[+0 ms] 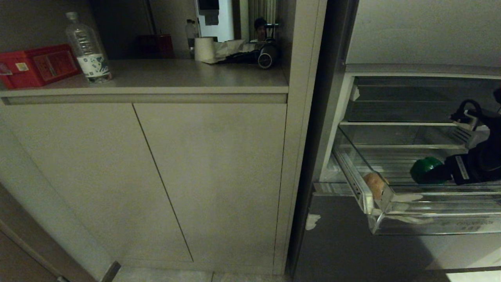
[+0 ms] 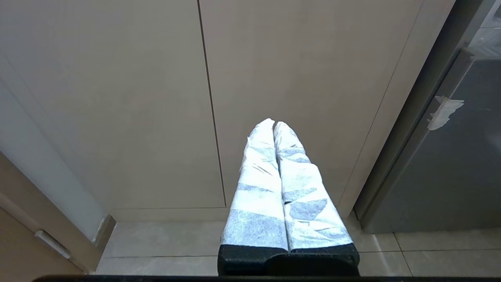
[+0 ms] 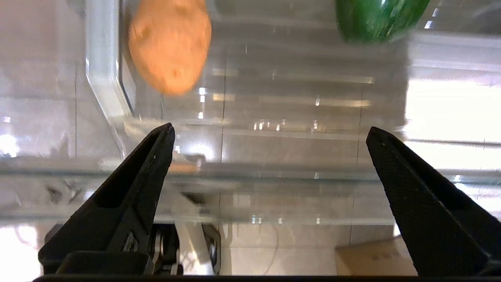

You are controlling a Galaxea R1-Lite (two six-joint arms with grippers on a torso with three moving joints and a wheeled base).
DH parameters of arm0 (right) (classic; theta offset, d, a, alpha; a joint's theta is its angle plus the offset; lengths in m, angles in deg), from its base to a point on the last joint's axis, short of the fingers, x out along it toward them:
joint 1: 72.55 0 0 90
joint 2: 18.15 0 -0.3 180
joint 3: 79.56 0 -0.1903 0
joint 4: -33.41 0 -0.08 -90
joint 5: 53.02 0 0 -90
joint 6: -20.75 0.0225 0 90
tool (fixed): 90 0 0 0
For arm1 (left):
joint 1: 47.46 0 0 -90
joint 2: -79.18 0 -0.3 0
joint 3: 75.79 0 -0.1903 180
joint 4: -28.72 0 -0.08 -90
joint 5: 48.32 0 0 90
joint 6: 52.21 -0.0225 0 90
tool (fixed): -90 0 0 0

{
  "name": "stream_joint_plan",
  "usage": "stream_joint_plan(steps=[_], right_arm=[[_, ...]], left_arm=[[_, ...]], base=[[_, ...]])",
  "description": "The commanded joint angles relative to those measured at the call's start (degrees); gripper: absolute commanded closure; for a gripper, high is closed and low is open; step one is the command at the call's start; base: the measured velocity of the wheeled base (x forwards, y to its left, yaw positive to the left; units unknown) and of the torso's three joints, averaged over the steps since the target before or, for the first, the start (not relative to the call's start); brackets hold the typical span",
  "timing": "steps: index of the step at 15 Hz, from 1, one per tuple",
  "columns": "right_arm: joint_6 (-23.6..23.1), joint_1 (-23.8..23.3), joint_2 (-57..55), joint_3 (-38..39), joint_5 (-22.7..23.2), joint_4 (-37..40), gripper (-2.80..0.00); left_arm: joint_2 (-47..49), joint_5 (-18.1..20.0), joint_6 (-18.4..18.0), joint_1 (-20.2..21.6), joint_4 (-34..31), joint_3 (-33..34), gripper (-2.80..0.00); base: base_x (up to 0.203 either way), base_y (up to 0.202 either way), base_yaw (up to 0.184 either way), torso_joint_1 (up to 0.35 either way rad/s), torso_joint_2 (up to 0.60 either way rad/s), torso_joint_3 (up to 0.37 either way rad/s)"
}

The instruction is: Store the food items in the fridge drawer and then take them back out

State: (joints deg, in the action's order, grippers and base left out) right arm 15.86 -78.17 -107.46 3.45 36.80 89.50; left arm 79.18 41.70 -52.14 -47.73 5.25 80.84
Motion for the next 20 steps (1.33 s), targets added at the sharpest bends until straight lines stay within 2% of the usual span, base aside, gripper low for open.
stream_joint_plan(steps=[1, 7, 12, 20], right_arm=[[0.2, 0.0, -3.4, -2.9, 0.0, -0.2, -2.80], [0.2, -1.5, -17.4, -13.7, -0.2, -0.4, -2.80], [-0.1, -5.0, -24.1, -21.4, -0.3, -0.4, -2.80], [0.0, -7.3, -30.6, -26.0, -0.3, -0.4, -2.80]], left_arm=[[0.1, 0.0, 0.0, 0.0, 0.0, 0.0, 0.00], [0.1, 0.0, 0.0, 0.0, 0.0, 0.0, 0.00], [0.1, 0.0, 0.0, 0.0, 0.0, 0.0, 0.00], [0.1, 0.0, 0.0, 0.0, 0.0, 0.0, 0.00]], base=[[0.000, 0.000, 0.000, 0.000, 0.00, 0.000], [0.000, 0.000, 0.000, 0.000, 0.00, 0.000], [0.000, 0.000, 0.000, 0.000, 0.00, 0.000], [0.000, 0.000, 0.000, 0.000, 0.00, 0.000]])
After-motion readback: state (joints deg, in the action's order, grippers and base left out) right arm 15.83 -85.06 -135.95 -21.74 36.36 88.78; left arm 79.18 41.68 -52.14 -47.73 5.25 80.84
